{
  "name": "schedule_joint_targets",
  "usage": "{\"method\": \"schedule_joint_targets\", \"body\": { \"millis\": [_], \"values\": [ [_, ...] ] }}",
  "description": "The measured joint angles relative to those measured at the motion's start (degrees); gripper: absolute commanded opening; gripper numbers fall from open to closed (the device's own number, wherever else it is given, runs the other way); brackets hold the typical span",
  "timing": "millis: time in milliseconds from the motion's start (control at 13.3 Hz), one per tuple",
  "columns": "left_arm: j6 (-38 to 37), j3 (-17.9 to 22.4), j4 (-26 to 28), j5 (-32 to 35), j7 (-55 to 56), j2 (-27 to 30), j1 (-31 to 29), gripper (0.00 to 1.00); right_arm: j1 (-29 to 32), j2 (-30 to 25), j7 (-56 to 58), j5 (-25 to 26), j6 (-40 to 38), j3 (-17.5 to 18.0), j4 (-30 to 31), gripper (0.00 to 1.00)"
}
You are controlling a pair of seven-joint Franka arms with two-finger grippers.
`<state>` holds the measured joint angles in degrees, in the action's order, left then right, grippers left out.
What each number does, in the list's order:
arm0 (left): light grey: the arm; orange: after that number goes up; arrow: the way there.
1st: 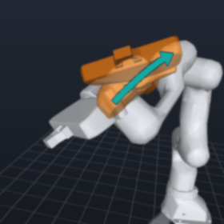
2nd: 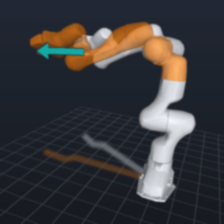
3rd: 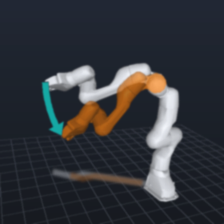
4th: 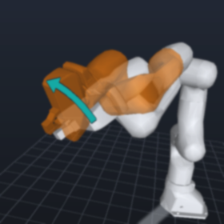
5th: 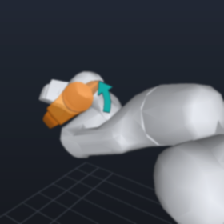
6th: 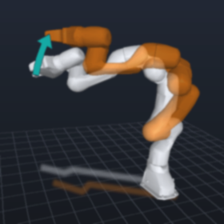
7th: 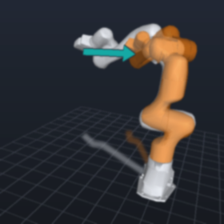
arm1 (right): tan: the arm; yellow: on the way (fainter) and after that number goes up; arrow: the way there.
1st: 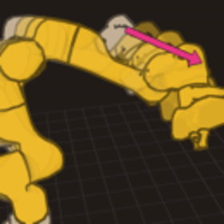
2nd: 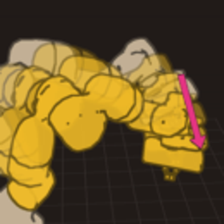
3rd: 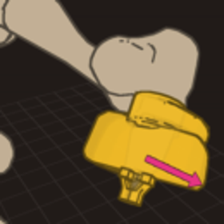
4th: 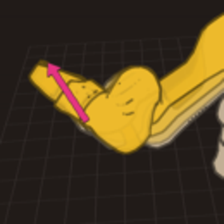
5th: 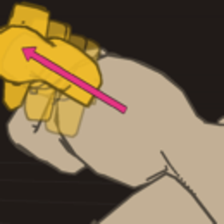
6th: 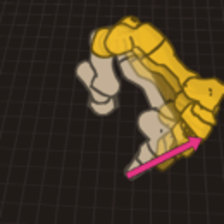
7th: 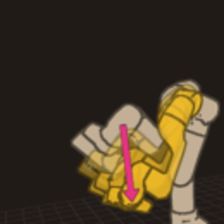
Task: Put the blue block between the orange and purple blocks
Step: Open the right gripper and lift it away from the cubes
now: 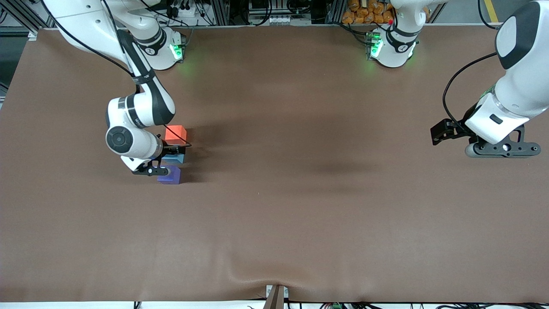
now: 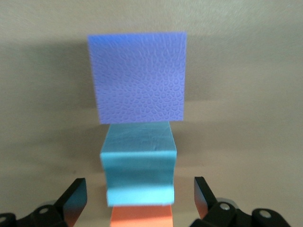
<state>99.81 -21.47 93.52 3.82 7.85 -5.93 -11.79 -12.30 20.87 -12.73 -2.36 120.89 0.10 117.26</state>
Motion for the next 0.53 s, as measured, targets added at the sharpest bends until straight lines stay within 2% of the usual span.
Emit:
{"method": "schedule_joint_targets", "body": {
  "millis": [226,528],
  "values": [
    [0.08,0.00,-0.11,0.00,0.00,-0.02,-0.01,1.00,0.00,-0.65,-0.06,-0.58,-13.86,0.00,-11.27,1.00],
    [0.32,0.01,-0.21,0.00,0.00,-0.42,0.00,1.00,1.46,-1.19,-0.01,-1.93,-30.51,-0.11,-30.28,1.00]
  ]
}}
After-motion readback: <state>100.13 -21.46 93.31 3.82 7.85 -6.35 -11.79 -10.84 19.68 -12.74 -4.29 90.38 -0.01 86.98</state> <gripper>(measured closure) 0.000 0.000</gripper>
